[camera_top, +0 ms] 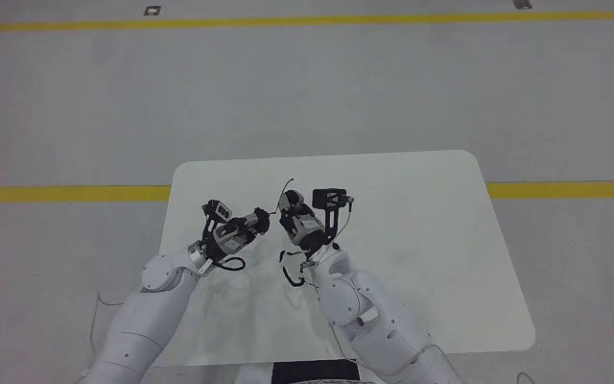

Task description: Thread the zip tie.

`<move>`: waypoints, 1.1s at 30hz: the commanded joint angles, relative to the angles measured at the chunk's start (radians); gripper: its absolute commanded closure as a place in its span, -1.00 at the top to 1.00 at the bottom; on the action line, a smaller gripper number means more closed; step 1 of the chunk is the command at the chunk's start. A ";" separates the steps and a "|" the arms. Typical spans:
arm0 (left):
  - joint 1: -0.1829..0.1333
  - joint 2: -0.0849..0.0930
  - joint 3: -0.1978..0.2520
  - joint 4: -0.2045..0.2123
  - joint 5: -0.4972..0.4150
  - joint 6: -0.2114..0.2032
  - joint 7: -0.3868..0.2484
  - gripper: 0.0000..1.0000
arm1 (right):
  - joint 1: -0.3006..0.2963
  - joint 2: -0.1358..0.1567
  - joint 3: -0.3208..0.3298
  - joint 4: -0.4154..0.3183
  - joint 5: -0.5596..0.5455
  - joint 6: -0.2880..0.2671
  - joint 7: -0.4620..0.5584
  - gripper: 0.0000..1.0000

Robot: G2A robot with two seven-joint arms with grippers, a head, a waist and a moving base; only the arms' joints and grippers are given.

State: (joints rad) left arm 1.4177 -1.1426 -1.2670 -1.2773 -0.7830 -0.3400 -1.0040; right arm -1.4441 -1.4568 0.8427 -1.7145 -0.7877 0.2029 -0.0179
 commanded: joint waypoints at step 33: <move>0.000 0.000 0.000 0.000 0.000 0.000 0.000 -1.00 | 0.006 -0.018 0.004 0.036 -0.046 0.018 -0.045 -1.00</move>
State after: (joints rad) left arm 1.4177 -1.1426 -1.2670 -1.2773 -0.7830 -0.3400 -1.0040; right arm -1.4388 -1.4745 0.8457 -1.6789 -0.8325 0.2220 -0.0643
